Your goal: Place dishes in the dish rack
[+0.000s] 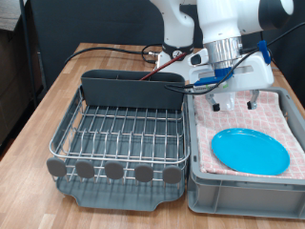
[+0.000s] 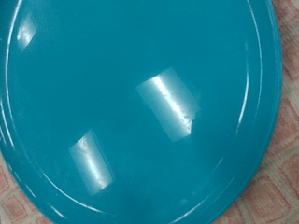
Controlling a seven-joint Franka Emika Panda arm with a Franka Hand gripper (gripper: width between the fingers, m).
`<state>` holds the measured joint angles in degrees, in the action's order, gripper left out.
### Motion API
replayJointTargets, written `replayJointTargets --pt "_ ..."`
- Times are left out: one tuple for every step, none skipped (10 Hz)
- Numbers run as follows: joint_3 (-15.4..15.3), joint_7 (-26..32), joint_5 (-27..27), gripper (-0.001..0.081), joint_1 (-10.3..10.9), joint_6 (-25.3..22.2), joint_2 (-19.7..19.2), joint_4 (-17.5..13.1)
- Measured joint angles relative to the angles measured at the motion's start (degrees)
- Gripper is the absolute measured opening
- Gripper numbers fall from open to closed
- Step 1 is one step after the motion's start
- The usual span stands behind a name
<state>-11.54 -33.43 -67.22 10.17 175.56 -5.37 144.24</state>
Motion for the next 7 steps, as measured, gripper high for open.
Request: replayJointTargets --pt "-0.21 3.97 -3.78 0.0802 -0.12 0.0 -0.9 -0.92" --pt "-0.29 7.15 -6.83 0.0802 -0.14 0.09 -1.81 -1.82" --pt "-0.32 9.62 -9.54 0.0802 -0.15 0.22 -2.69 -2.7" --pt "-0.38 12.63 -12.86 0.0802 -0.16 0.65 -3.54 -3.65" --pt "-0.4 15.94 -16.23 0.0802 -0.16 1.0 -4.34 -4.61" --pt "-0.39 18.81 -19.06 0.0802 -0.16 1.12 -5.08 -5.54" --pt "-0.37 21.0 -21.17 0.0802 -0.16 1.27 -5.75 -6.29"
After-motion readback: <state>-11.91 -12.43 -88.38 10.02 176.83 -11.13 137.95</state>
